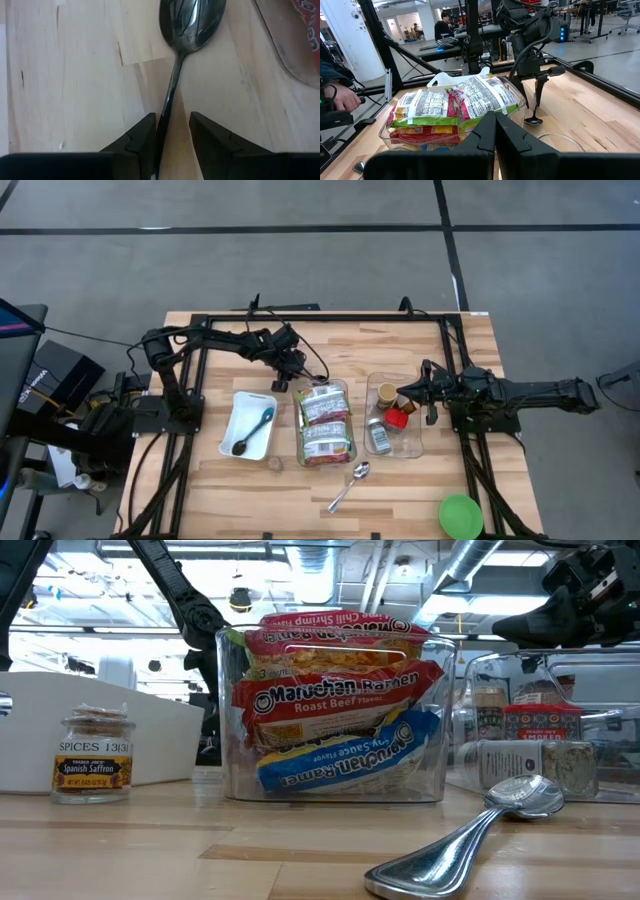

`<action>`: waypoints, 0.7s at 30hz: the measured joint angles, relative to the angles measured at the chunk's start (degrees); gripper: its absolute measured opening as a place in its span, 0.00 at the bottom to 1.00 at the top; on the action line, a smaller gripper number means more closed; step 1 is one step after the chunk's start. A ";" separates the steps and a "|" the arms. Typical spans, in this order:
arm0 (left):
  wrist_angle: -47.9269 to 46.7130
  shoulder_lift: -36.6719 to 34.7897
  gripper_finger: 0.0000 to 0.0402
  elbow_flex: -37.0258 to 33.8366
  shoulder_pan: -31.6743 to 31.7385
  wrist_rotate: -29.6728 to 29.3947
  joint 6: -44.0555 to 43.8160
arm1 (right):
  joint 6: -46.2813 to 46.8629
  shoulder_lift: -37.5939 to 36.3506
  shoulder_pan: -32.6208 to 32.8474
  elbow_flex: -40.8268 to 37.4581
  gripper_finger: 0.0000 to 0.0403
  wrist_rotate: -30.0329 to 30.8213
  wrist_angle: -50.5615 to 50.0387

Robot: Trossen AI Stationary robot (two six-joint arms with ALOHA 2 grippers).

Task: Pick & Place Food Item
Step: Put the black spoon into the white bin

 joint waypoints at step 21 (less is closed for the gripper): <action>-0.20 0.00 0.08 -0.11 -1.11 -0.09 -0.24 | 0.00 0.00 0.00 0.01 0.00 0.00 0.00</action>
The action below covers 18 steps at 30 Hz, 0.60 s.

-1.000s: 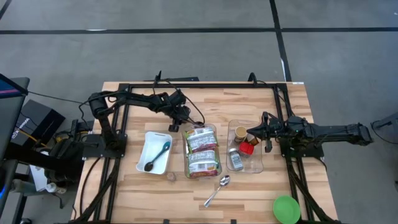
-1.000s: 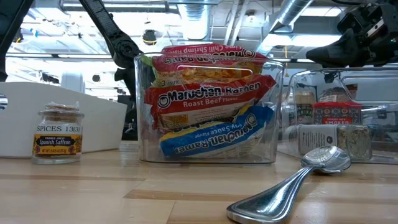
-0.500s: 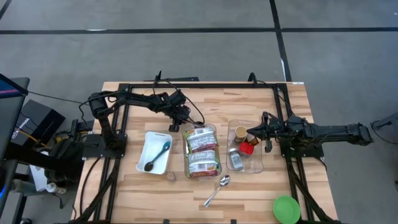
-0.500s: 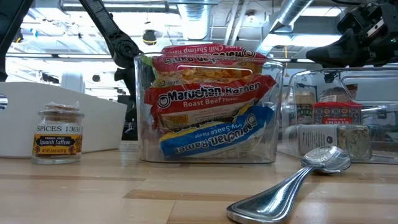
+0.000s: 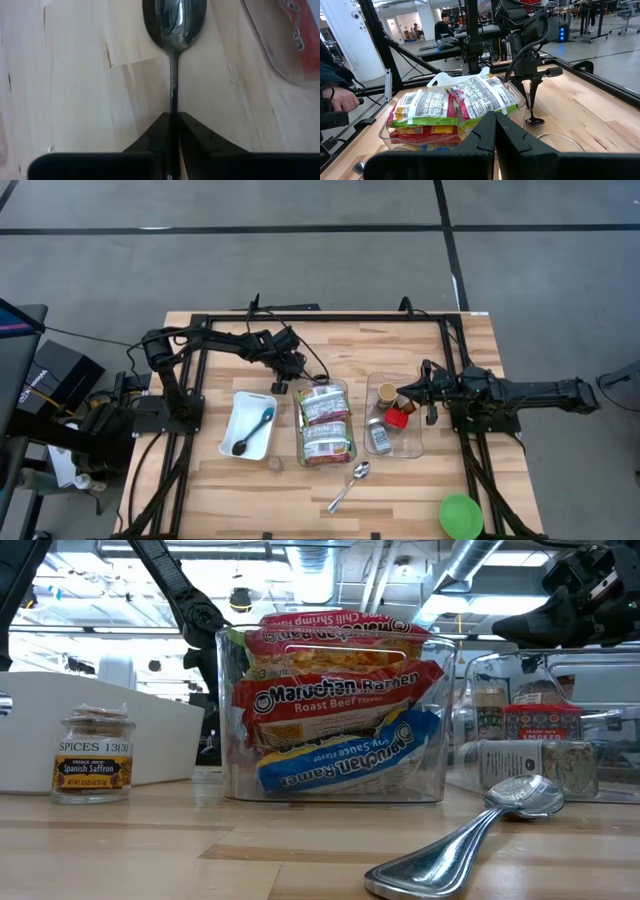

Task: Pick & Place Food Item
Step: Put the black spoon into the white bin

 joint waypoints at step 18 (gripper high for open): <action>3.47 0.20 0.06 -0.12 0.01 -4.01 -22.57 | 0.00 0.00 0.00 -0.02 0.00 0.00 -0.01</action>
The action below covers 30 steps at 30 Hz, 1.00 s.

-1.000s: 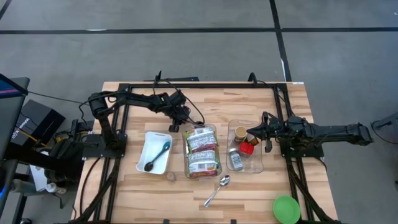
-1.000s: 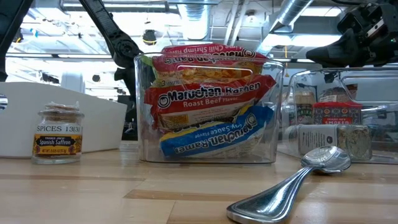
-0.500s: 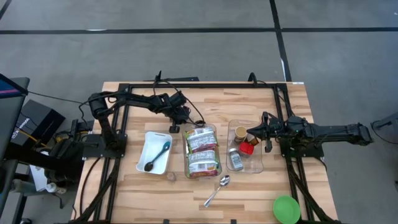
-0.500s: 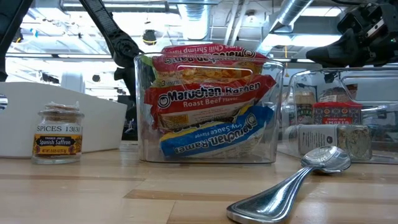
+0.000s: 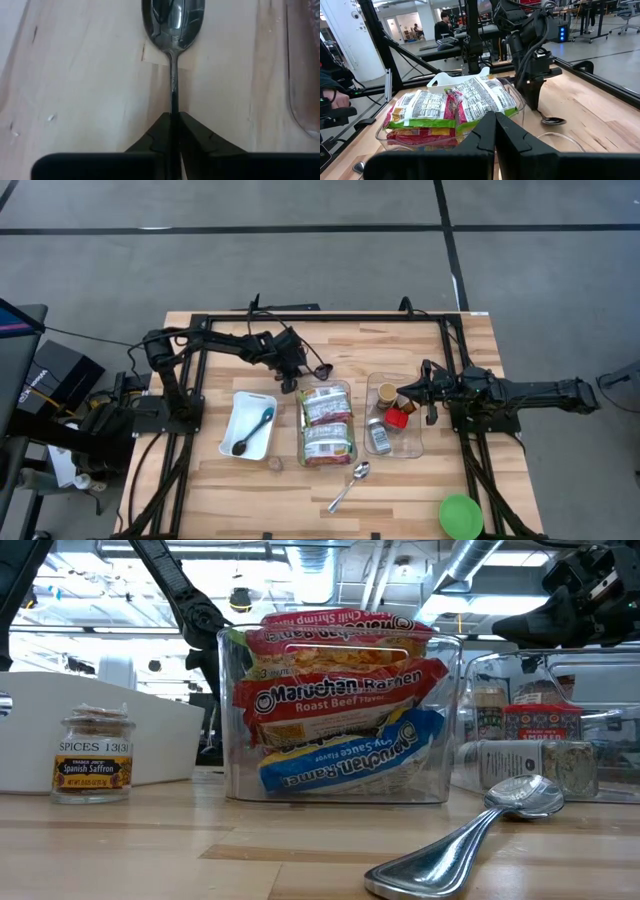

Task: Pick & Place Food Item
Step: Put the black spoon into the white bin

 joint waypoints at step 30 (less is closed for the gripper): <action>-3.94 -1.44 0.06 0.10 0.17 -3.07 -4.55 | 0.00 0.00 0.02 0.02 0.00 0.00 0.01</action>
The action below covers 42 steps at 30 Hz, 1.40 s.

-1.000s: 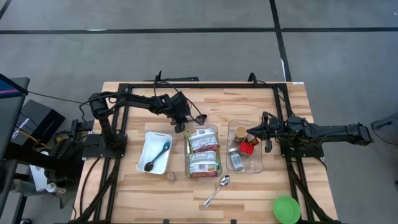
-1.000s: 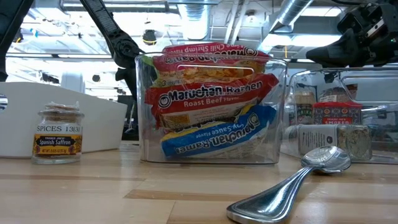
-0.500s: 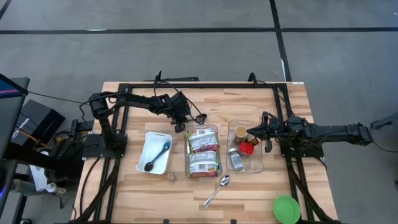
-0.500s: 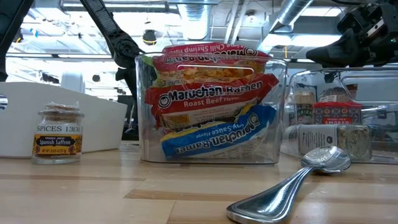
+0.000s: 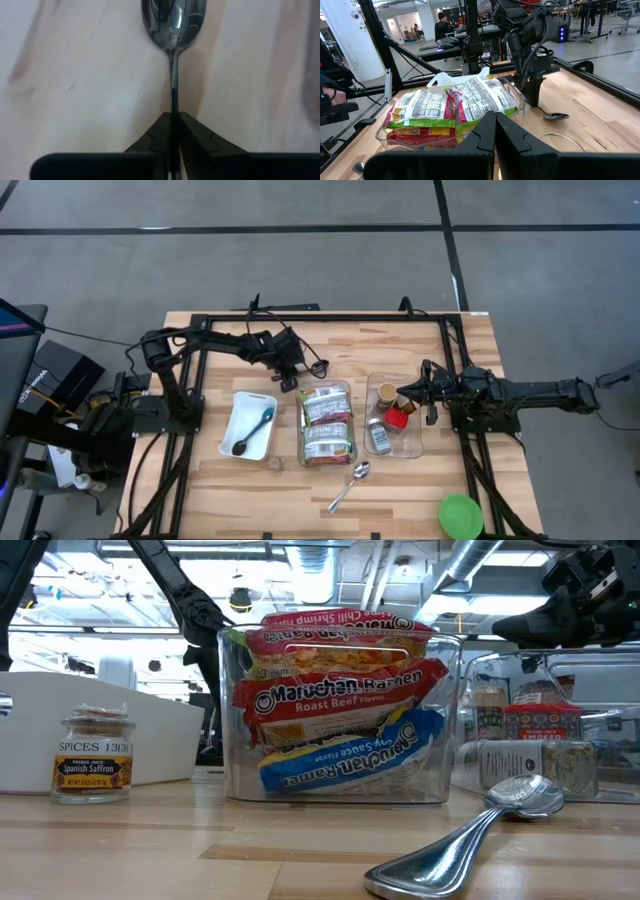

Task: Pick & Place Food Item
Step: Put the black spoon into the white bin

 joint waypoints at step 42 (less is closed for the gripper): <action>-4.36 -5.49 0.04 0.00 0.31 -2.29 -1.28 | 0.00 0.00 -0.02 -0.01 0.00 0.00 0.00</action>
